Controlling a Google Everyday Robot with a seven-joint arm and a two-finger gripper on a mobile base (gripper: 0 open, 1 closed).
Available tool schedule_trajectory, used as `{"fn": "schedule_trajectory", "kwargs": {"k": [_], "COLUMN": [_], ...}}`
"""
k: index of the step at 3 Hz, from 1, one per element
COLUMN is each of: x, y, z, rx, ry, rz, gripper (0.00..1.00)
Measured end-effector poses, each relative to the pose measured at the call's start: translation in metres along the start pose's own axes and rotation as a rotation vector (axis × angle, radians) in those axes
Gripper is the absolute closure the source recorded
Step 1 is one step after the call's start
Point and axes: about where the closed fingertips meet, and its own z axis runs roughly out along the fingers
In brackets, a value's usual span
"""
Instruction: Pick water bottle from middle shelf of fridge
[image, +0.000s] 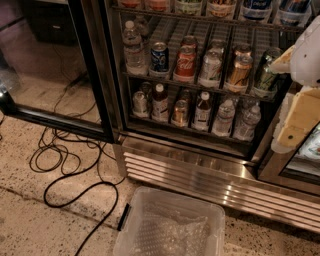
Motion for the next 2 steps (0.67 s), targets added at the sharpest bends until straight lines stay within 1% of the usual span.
{"fn": "schedule_trajectory", "kwargs": {"k": [1, 2], "x": [0.000, -0.016], "y": [0.000, -0.008], "z": [0.000, 0.022], "rx": [0.000, 0.011], "ry": [0.000, -0.008], "rz": [0.000, 0.014], "gripper": [0.00, 0.00]}}
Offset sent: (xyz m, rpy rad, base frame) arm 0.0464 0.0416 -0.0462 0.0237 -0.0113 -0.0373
